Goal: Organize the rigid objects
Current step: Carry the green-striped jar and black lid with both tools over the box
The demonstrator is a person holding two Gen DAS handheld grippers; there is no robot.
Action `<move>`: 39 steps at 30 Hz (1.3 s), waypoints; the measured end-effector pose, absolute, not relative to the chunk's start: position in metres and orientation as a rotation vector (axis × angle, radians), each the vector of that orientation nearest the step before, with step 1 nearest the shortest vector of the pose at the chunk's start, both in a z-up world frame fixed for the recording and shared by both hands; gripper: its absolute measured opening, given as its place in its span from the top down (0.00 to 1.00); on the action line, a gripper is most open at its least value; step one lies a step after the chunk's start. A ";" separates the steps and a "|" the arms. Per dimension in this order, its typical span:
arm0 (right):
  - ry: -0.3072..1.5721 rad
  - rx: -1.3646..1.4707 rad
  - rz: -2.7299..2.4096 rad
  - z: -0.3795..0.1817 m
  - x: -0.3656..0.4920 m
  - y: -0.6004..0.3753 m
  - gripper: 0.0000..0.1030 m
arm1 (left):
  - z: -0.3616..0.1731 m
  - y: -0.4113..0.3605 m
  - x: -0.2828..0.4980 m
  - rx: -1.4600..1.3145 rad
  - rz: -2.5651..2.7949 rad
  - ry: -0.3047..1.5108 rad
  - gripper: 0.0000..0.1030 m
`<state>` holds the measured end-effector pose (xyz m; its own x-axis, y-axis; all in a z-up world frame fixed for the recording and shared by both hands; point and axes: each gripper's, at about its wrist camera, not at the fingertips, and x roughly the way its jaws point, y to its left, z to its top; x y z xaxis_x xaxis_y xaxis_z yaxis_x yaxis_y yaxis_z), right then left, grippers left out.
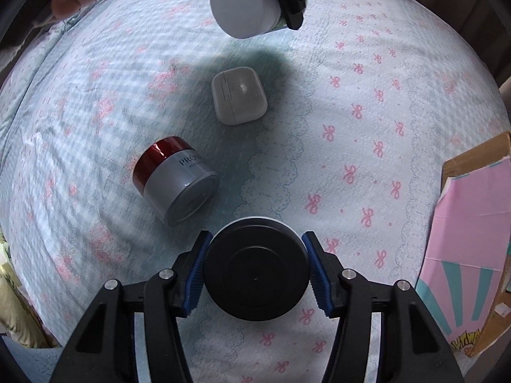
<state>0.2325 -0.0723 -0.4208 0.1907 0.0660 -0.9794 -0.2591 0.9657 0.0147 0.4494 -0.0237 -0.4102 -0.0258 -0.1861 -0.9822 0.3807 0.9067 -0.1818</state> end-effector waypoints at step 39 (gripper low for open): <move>1.160 0.141 -0.084 -0.180 0.176 -0.306 0.49 | -0.142 -0.140 0.263 0.088 -0.565 1.205 0.34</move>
